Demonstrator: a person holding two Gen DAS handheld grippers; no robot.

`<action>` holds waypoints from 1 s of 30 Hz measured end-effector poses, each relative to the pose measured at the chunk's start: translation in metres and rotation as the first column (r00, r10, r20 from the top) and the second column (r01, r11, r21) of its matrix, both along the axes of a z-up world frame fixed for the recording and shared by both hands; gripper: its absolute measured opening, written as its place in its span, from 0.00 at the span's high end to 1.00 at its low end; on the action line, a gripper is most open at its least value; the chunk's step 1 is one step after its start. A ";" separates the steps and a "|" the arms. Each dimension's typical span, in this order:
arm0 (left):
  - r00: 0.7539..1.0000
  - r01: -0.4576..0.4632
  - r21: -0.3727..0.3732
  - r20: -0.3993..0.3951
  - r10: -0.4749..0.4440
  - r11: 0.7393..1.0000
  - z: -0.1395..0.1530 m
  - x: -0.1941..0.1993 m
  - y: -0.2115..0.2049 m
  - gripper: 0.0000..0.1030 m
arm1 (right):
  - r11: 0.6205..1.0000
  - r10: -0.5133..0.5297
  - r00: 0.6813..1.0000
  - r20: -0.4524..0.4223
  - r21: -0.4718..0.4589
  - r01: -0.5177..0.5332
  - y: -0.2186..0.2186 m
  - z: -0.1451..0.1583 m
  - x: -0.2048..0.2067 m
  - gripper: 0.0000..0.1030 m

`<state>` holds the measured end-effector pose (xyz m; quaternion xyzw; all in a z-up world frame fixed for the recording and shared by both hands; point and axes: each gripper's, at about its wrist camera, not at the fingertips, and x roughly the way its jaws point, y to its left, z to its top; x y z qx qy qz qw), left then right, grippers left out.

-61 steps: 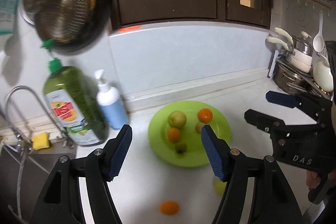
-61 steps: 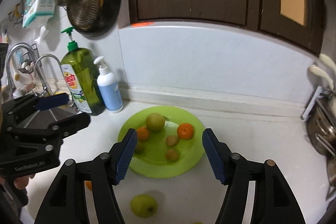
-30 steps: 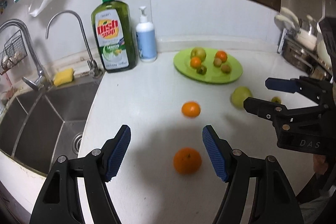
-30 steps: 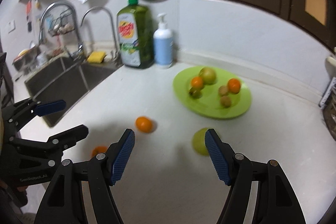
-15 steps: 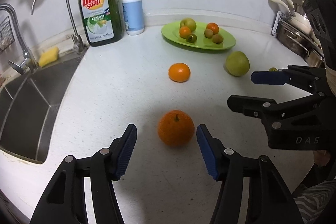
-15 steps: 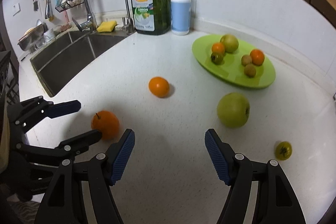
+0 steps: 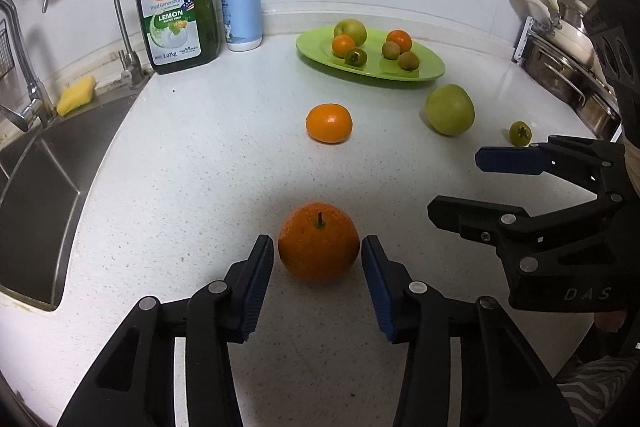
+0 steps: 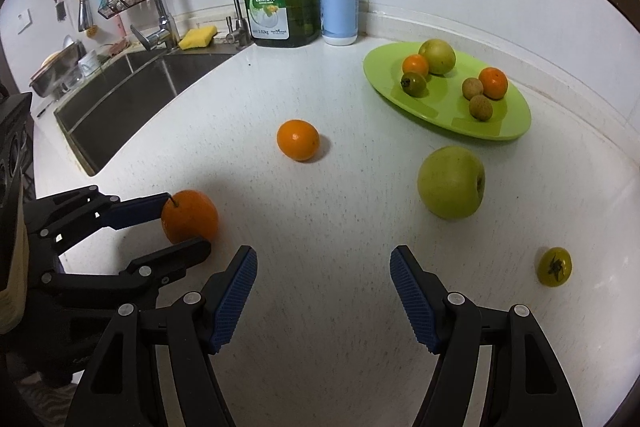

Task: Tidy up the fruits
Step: 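Grasp the orange with the left gripper while the right gripper grasps the mandarin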

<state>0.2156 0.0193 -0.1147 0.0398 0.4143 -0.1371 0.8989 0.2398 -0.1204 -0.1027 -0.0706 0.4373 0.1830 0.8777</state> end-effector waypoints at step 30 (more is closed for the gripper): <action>0.981 -0.194 0.048 0.029 0.193 0.980 0.022 0.047 0.037 0.60 | 0.999 0.045 0.999 0.026 0.012 -0.046 0.038 -0.002 0.061 0.38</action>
